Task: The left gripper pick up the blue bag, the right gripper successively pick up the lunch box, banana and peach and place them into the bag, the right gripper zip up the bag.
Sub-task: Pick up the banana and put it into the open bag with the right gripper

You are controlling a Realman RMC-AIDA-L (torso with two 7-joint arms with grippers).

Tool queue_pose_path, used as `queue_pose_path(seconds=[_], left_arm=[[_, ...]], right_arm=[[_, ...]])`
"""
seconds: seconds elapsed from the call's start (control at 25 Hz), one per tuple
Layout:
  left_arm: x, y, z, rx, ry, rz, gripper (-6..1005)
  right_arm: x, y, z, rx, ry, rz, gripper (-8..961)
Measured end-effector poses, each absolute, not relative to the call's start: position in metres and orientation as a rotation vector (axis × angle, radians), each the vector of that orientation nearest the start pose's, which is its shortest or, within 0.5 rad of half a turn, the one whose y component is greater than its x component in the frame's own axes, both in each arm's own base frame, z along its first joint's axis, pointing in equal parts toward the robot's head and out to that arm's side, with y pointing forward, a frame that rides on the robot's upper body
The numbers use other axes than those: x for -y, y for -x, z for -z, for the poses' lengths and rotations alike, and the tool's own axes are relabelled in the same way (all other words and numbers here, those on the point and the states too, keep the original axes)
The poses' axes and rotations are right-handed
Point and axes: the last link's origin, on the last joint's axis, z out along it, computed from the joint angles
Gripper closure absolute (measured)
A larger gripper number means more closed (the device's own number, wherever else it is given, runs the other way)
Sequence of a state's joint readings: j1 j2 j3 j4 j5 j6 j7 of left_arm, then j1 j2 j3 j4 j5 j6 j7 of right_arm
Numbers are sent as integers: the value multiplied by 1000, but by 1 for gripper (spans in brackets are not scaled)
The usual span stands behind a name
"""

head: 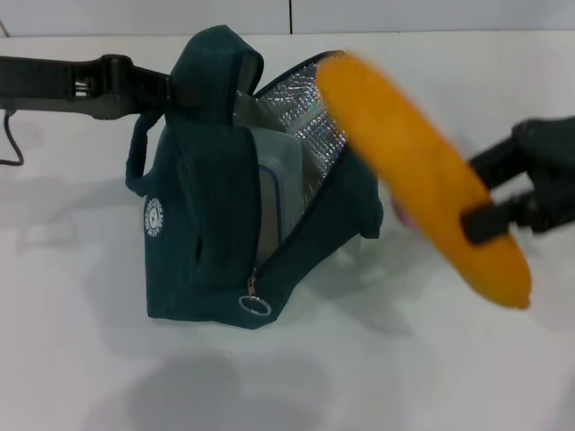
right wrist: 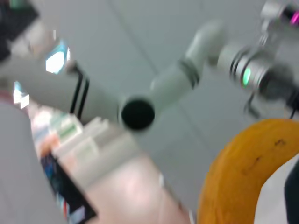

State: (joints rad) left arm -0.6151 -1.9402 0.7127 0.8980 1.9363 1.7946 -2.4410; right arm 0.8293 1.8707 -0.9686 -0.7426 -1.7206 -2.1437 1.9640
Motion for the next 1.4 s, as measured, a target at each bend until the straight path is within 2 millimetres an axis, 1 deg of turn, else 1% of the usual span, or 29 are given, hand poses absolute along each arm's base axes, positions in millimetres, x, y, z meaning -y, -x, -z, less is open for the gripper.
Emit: queue_pose_path(seconds=[0.08, 0.24, 0.32, 0.44, 0.52, 0.56, 0.6, 0.64, 0.8, 0.88, 1.12, 1.28, 1.4], left_arm=[[-357, 209, -90, 1602, 2606, 776, 962], [-358, 205, -88, 1589, 2619, 779, 962], [-358, 206, -88, 1591, 2619, 781, 962], [-357, 208, -87, 1595, 2614, 784, 962], [-357, 208, -87, 1594, 2615, 782, 962], [-357, 208, -87, 1593, 2617, 781, 962], [-357, 208, -87, 1592, 2617, 781, 962], [-357, 208, -87, 1590, 2619, 780, 962], [-358, 207, -87, 1578, 2625, 777, 962], [-358, 207, -87, 1574, 2627, 775, 962], [-358, 208, -87, 1568, 2624, 774, 962], [-357, 211, -87, 1571, 2614, 774, 962], [-357, 213, -86, 1572, 2608, 774, 962]], right_arm=[[-337, -135, -79, -730, 3398, -925, 494], [-341, -143, -69, -937, 3245, -1191, 485], [-341, -144, -66, -941, 3165, -1332, 481], [-343, -146, -60, -875, 2983, -1541, 474], [-344, -146, -53, -834, 2912, -1584, 470], [-345, -147, -49, -815, 2884, -1594, 468], [-345, -147, -49, -815, 2884, -1594, 465], [-349, -147, -36, -780, 2828, -1591, 463], [-358, -145, -15, -716, 2756, -1582, 455], [-363, -142, -4, -680, 2743, -1546, 450], [-372, -130, 25, -618, 2781, -1419, 437], [-373, -123, 39, -581, 2836, -1341, 429], [-371, -124, 45, -565, 2856, -1308, 422]])
